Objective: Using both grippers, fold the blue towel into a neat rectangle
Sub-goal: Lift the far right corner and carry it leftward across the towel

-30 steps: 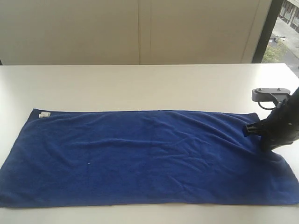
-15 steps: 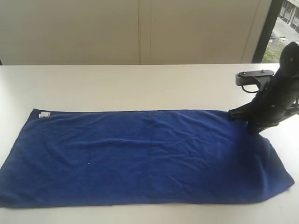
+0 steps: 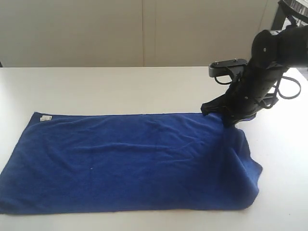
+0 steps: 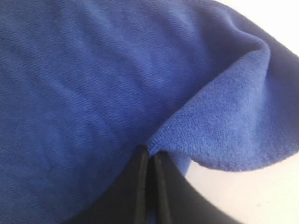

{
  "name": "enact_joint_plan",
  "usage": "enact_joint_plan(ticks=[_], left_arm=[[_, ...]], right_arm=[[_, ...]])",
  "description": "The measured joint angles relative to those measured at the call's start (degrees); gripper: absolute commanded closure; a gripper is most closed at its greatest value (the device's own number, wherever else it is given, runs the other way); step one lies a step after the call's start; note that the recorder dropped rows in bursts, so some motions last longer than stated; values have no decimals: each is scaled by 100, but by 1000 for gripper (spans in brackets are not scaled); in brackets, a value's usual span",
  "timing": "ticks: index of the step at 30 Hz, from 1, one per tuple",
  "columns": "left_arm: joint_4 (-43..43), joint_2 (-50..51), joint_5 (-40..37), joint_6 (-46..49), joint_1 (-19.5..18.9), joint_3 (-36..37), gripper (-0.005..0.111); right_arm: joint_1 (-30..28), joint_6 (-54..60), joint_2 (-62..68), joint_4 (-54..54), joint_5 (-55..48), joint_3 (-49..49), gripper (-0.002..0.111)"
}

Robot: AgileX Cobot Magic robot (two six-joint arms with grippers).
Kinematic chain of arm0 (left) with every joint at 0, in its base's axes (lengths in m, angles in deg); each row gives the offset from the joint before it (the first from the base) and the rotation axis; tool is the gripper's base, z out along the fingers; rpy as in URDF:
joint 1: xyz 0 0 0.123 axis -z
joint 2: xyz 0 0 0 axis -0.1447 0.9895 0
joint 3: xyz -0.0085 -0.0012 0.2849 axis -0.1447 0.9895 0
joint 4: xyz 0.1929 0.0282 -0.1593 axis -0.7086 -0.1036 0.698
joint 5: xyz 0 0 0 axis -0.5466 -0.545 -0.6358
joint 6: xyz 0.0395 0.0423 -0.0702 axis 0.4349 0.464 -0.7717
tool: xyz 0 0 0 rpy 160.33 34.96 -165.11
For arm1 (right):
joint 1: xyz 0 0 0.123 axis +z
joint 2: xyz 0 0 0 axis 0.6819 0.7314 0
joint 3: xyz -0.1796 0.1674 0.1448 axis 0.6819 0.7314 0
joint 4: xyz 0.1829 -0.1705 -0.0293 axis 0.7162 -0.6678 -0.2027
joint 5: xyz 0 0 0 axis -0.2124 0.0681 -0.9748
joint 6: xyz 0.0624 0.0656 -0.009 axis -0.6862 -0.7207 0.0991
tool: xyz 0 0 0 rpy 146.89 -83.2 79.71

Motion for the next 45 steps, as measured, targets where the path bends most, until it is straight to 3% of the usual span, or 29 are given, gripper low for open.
enact_joint_plan(ticks=[23, 45], left_arm=[[0, 0, 0, 0, 0, 0, 107], [0, 0, 0, 0, 0, 0, 107]], right_arm=[[1212, -437, 220, 0, -101, -845, 108], [2183, -568, 1061, 93, -212, -2291, 108]])
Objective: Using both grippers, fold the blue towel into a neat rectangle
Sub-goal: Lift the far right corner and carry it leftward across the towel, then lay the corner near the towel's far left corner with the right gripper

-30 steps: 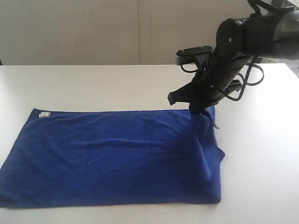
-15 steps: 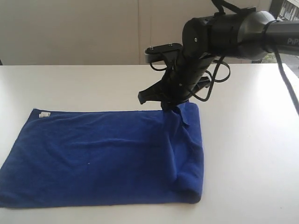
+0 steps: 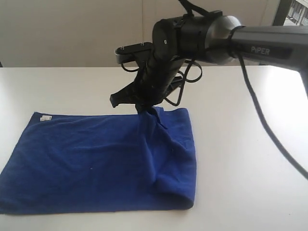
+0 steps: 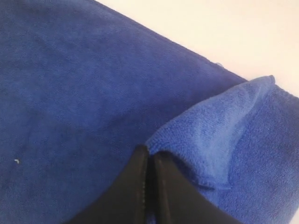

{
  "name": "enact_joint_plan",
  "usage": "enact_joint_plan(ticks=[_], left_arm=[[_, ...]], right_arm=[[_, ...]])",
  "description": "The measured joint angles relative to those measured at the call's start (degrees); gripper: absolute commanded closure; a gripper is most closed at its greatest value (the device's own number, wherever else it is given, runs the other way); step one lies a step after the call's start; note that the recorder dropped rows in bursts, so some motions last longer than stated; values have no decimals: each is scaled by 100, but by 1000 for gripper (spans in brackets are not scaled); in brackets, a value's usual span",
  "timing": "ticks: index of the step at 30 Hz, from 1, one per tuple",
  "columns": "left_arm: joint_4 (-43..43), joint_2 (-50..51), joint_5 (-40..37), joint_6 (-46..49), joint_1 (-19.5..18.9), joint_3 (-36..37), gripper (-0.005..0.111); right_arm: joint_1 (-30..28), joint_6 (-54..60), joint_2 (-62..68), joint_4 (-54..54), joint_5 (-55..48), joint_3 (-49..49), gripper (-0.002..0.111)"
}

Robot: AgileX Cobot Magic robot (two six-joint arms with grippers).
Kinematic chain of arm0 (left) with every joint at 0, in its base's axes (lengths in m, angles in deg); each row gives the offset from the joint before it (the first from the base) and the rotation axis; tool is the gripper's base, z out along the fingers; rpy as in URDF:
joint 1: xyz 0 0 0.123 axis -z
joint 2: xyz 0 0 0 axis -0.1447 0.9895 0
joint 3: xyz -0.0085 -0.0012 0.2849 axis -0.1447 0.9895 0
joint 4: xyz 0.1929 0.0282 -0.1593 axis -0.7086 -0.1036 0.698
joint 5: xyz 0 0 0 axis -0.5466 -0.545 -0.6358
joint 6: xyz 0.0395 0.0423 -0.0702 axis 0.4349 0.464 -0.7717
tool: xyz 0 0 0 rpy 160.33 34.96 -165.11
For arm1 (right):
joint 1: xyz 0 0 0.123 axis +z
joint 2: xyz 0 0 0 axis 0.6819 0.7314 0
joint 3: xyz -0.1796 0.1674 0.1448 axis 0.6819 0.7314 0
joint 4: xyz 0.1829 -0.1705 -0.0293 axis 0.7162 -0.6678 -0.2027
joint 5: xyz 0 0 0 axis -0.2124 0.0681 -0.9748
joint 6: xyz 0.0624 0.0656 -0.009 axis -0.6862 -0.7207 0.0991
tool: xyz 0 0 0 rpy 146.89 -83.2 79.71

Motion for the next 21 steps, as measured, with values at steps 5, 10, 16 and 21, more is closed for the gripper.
enact_joint_plan(ticks=[5, 10, 16, 21], left_arm=[[0, 0, 0, 0, 0, 0, 107], [0, 0, 0, 0, 0, 0, 107], [0, 0, 0, 0, 0, 0, 107], [0, 0, 0, 0, 0, 0, 107]], right_arm=[[192, 0, 234, 35, -74, -333, 108], [430, 0, 494, 183, -87, -797, 108], [698, -11, 810, 333, -87, -1304, 108], [915, -32, 1147, 616, -54, -1893, 108]])
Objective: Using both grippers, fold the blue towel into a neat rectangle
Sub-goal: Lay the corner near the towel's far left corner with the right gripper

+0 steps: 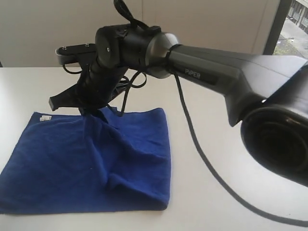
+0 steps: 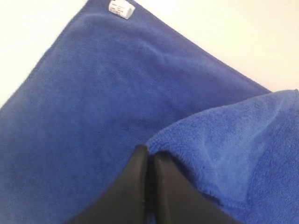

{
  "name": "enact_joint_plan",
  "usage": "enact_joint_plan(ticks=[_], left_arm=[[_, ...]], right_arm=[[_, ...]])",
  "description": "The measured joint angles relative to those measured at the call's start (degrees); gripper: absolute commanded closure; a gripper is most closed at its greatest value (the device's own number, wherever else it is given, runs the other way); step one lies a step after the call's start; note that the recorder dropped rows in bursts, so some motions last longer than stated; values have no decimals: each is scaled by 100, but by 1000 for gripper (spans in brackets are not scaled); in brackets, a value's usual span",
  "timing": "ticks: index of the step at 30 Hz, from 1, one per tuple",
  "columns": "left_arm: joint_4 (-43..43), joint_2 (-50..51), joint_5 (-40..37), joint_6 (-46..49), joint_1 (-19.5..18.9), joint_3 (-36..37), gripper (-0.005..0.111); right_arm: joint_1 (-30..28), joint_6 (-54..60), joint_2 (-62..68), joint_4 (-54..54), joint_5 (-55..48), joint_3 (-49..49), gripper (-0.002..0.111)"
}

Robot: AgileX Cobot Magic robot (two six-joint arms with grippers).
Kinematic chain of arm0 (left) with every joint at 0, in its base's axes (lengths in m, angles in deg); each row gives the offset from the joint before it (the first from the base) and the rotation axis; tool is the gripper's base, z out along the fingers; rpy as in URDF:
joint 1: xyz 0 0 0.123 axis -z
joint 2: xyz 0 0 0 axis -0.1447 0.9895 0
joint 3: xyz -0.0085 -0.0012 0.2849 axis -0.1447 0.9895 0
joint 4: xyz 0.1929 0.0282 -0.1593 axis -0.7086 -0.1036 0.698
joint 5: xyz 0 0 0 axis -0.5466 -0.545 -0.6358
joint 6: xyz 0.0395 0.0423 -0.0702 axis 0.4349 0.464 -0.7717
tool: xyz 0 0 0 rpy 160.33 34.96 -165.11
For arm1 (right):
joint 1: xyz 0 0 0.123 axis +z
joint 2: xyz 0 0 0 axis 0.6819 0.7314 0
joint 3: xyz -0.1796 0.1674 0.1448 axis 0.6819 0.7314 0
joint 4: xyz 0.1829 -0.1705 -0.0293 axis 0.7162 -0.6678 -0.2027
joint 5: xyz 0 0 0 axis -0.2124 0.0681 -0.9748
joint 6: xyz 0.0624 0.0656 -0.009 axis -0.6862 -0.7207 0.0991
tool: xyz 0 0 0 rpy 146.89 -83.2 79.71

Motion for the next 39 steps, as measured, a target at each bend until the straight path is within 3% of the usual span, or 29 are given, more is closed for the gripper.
enact_joint_plan(ticks=[14, 21, 24, 28, 31, 36, 39], left_arm=[[0, 0, 0, 0, 0, 0, 107], [0, 0, 0, 0, 0, 0, 107], [0, 0, 0, 0, 0, 0, 107], [0, 0, 0, 0, 0, 0, 107], [0, 0, 0, 0, 0, 0, 107], [0, 0, 0, 0, 0, 0, 107], [0, 0, 0, 0, 0, 0, 107]], right_arm=[[467, -22, 1142, 651, 57, -1723, 108], [480, -22, 1519, 700, 337, -1849, 106], [480, -22, 1638, 700, 376, -1849, 94], [480, 75, 1719, 700, 456, -1849, 57], [480, 88, 1728, 700, 517, -1849, 36], [480, 97, 1690, 516, 591, -1879, 34], [480, 97, 1412, 93, 136, -1879, 36]])
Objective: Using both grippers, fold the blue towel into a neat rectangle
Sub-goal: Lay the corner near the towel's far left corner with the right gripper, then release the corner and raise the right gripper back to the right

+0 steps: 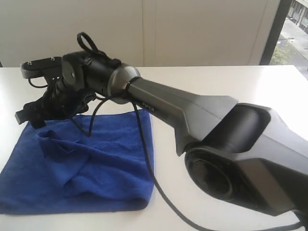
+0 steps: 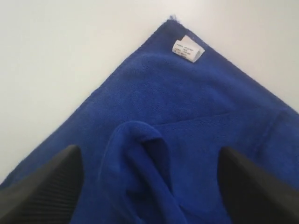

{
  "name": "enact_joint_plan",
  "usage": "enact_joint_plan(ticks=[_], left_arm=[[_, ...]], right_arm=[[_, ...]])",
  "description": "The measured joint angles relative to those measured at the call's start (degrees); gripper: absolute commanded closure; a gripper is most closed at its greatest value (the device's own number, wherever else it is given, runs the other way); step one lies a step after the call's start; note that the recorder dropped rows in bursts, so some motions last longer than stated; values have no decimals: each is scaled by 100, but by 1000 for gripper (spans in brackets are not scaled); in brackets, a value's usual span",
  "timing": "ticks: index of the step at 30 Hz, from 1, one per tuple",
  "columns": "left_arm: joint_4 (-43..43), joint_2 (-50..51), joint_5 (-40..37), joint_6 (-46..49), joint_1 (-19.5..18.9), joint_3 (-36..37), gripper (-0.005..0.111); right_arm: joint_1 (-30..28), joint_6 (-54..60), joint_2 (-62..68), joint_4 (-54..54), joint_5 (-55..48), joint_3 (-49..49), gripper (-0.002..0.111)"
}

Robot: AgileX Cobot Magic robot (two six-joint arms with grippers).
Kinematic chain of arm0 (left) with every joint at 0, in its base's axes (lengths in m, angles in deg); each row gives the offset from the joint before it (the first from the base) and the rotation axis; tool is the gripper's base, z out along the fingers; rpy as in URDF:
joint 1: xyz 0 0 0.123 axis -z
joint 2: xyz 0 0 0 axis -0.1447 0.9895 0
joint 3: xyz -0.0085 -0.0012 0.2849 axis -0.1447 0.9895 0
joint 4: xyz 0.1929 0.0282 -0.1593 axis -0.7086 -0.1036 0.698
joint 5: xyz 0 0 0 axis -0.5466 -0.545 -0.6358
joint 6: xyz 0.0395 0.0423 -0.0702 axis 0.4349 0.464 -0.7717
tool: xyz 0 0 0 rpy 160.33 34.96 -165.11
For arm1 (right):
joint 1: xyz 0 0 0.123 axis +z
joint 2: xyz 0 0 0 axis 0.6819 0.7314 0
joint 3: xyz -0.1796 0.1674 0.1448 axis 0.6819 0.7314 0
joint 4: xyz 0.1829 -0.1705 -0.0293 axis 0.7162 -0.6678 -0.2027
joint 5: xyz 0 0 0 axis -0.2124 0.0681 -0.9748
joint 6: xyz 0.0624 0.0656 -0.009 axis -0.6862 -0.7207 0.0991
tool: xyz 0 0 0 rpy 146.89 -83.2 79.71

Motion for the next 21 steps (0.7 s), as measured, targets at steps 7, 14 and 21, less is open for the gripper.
enact_joint_plan(ticks=[7, 14, 21], left_arm=[[0, 0, 0, 0, 0, 0, 107], [0, 0, 0, 0, 0, 0, 107], [0, 0, 0, 0, 0, 0, 107]], right_arm=[[-259, -4, -552, -1447, -1776, -38, 87], [-748, 248, -622, -1613, -2297, 368, 108], [-874, 383, -726, -1591, -2335, 1552, 108]])
